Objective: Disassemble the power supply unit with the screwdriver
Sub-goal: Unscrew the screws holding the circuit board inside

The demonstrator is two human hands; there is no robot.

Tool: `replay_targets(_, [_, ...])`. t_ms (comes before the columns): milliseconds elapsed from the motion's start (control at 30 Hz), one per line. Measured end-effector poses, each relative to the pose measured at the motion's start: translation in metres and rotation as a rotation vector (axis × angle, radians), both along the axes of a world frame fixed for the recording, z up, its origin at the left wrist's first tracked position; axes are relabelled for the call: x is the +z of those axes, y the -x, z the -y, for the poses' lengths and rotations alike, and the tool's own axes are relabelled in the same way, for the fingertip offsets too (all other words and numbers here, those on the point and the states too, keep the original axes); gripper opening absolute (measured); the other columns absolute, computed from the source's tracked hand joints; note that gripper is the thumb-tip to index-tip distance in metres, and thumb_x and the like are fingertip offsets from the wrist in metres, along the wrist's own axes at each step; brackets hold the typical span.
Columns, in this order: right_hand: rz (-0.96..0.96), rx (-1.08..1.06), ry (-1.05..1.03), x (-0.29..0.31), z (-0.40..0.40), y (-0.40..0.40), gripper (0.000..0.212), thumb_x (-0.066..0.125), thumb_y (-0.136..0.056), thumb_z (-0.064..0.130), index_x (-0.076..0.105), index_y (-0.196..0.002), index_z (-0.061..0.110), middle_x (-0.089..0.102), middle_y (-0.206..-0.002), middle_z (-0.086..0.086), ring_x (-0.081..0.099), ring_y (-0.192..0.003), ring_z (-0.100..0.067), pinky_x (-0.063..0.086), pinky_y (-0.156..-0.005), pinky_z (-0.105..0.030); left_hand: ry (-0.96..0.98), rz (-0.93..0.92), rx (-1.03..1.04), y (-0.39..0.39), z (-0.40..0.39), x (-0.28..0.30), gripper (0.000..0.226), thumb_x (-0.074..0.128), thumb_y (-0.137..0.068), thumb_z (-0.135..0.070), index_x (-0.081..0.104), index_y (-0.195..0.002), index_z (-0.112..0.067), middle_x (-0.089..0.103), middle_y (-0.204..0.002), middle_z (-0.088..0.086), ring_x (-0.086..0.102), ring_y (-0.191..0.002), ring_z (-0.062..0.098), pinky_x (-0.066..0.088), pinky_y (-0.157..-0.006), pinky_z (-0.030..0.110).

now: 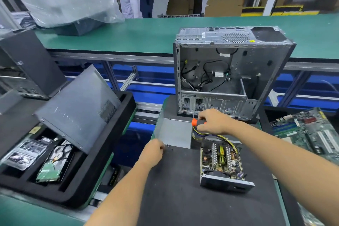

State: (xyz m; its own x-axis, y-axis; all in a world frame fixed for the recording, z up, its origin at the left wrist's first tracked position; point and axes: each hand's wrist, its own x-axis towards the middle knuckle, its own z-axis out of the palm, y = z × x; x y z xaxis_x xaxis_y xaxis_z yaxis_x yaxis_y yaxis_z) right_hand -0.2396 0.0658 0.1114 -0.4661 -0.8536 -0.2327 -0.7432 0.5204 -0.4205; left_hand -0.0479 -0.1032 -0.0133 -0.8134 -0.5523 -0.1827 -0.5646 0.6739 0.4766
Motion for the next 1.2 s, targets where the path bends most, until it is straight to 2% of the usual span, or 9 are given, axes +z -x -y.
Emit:
replay_targets(167, [0.010, 0.002, 0.018, -0.002, -0.003, 0.003, 0.029, 0.064, -0.082, 0.035, 0.043, -0.067, 0.019, 0.047, -0.067, 0.000, 0.041, -0.062, -0.018, 0.030, -0.055, -0.031, 0.035, 0.027, -0.053, 0.004, -0.007, -0.008, 0.030, 0.047, -0.089, 0.000, 0.074, -0.096, -0.010, 0.064, -0.107, 0.005, 0.060, -0.098, 0.022, 0.050, -0.085, 0.028])
replay_targets(367, [0.018, 0.009, 0.006, -0.001, -0.004, 0.003, 0.028, 0.062, -0.083, 0.039, 0.051, -0.076, 0.015, 0.050, -0.072, -0.004, 0.042, -0.063, -0.019, 0.032, -0.056, -0.031, 0.043, 0.046, -0.040, 0.004, -0.004, -0.005, 0.031, 0.042, -0.085, 0.004, 0.068, -0.093, -0.013, 0.064, -0.100, 0.005, 0.060, -0.091, 0.025, 0.053, -0.079, 0.035])
replay_targets(567, [0.008, 0.005, -0.028, 0.000, -0.005, -0.001, 0.031, 0.063, -0.083, 0.034, 0.061, -0.091, 0.004, 0.054, -0.076, -0.004, 0.044, -0.064, -0.019, 0.031, -0.053, -0.029, 0.005, 0.045, -0.019, 0.003, 0.000, -0.009, 0.018, 0.052, -0.087, -0.001, 0.065, -0.088, -0.014, 0.063, -0.096, 0.004, 0.059, -0.089, 0.024, 0.053, -0.078, 0.036])
replay_targets(733, [-0.003, 0.035, -0.051, 0.006, -0.007, -0.001, 0.039, 0.064, -0.084, 0.033, 0.064, -0.094, -0.005, 0.053, -0.077, -0.009, 0.043, -0.067, -0.021, 0.031, -0.056, -0.031, -0.038, -0.143, 0.083, 0.006, 0.000, 0.001, 0.019, 0.059, -0.085, -0.004, 0.063, -0.074, -0.019, 0.063, -0.077, -0.003, 0.059, -0.077, 0.017, 0.053, -0.070, 0.032])
replay_targets(867, [0.032, 0.071, -0.077, 0.015, -0.010, -0.002, 0.029, 0.070, -0.081, 0.029, 0.067, -0.091, 0.002, 0.061, -0.084, -0.013, 0.049, -0.071, -0.021, 0.035, -0.059, -0.031, -0.106, -0.329, 0.099, 0.017, -0.006, 0.023, 0.021, 0.060, -0.084, -0.010, 0.058, -0.071, -0.026, 0.059, -0.060, -0.009, 0.056, -0.057, 0.004, 0.043, -0.054, 0.013])
replay_targets(967, [0.126, 0.103, -0.139, 0.024, -0.018, -0.001, 0.021, 0.076, -0.080, 0.027, 0.070, -0.090, 0.009, 0.067, -0.082, -0.010, 0.056, -0.068, -0.021, 0.043, -0.060, -0.031, -0.128, -0.386, 0.050, 0.030, -0.011, 0.043, 0.019, 0.058, -0.081, -0.008, 0.061, -0.071, -0.024, 0.059, -0.058, -0.007, 0.051, -0.051, 0.003, 0.040, -0.050, 0.008])
replay_targets(1067, [0.174, 0.126, -0.196, 0.034, -0.028, 0.001, 0.015, 0.077, -0.081, 0.025, 0.071, -0.089, 0.014, 0.068, -0.071, -0.005, 0.056, -0.056, -0.017, 0.045, -0.053, -0.025, -0.110, -0.383, -0.029, 0.039, -0.016, 0.063, 0.018, 0.058, -0.079, -0.007, 0.065, -0.070, -0.020, 0.059, -0.059, -0.009, 0.049, -0.052, 0.001, 0.040, -0.054, 0.012])
replay_targets(1133, [0.180, 0.125, -0.218, 0.041, -0.034, 0.002, 0.013, 0.077, -0.082, 0.025, 0.070, -0.088, 0.017, 0.066, -0.067, -0.001, 0.054, -0.050, -0.015, 0.044, -0.050, -0.024, -0.212, -0.275, -0.206, 0.042, -0.019, 0.071, 0.011, 0.062, -0.083, -0.011, 0.070, -0.078, -0.016, 0.064, -0.068, -0.009, 0.052, -0.055, -0.002, 0.043, -0.059, 0.019])
replay_targets(1200, [0.162, 0.132, -0.254, 0.047, -0.039, 0.002, 0.018, 0.076, -0.082, 0.026, 0.070, -0.094, 0.013, 0.070, -0.076, -0.010, 0.053, -0.051, -0.016, 0.044, -0.051, -0.025, -0.307, -0.120, -0.401, 0.046, -0.025, 0.076, 0.007, 0.066, -0.086, -0.019, 0.072, -0.086, -0.015, 0.068, -0.076, -0.003, 0.056, -0.060, 0.001, 0.047, -0.060, 0.021])
